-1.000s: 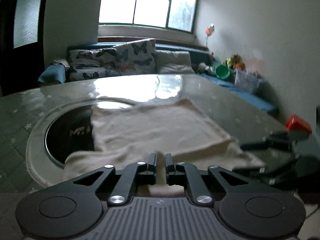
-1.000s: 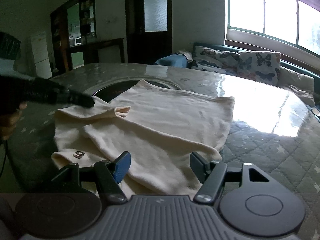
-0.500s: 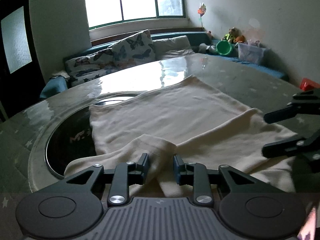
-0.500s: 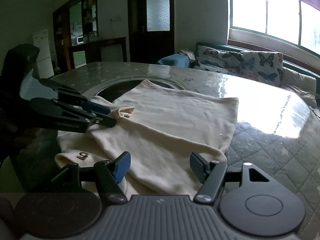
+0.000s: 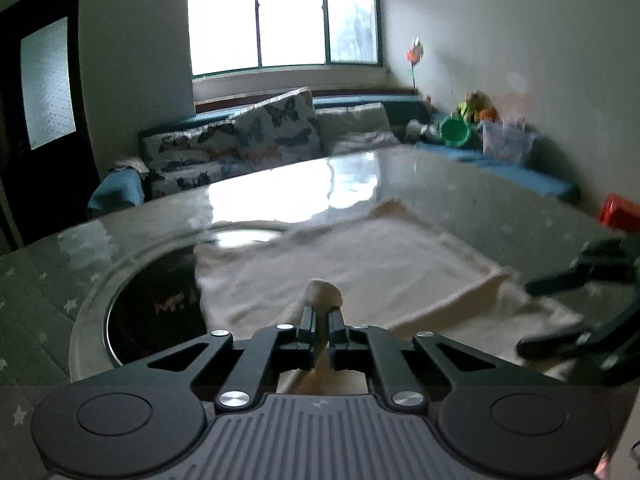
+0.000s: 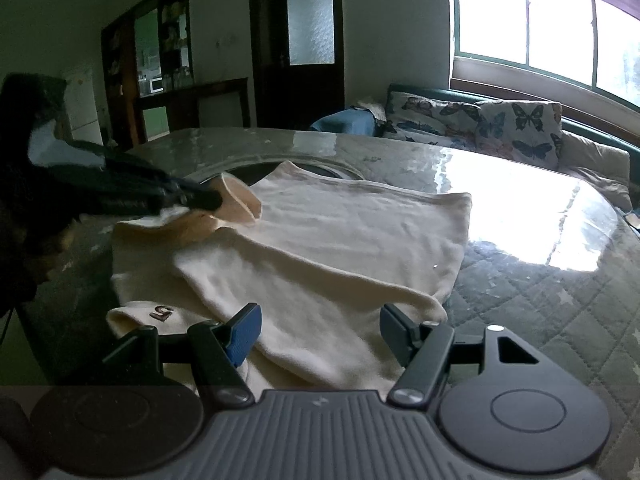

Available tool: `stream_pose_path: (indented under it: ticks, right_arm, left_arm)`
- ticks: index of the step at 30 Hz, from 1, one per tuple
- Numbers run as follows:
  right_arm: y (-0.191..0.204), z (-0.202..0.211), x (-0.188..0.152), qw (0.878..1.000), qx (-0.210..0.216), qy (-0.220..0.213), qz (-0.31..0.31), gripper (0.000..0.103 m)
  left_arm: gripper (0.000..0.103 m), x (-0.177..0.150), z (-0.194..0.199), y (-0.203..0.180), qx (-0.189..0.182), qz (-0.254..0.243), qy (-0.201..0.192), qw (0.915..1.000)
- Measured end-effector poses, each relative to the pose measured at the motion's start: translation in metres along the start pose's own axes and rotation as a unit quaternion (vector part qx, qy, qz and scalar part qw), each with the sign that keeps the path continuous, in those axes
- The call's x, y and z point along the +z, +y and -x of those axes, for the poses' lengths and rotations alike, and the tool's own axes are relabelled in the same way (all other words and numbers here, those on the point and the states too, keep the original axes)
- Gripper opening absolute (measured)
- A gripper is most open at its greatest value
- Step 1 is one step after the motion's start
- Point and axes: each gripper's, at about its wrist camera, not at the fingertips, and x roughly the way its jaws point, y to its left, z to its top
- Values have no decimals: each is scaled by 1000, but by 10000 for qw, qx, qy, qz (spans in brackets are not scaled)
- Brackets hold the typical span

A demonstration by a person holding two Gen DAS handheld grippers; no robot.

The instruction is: Fold clothes

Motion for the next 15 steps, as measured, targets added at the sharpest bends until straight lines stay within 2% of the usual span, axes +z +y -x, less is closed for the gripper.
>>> stream_pose_path:
  ticks: [8, 15]
  right_arm:
    - [-6, 5, 0, 9999, -71, -57, -103, 67]
    - [-13, 10, 1, 9996, -181, -108, -175, 67]
  left_arm:
    - [6, 26, 24, -21, -618, 152, -446, 9970]
    - [6, 32, 23, -44, -1082, 117, -536, 9926]
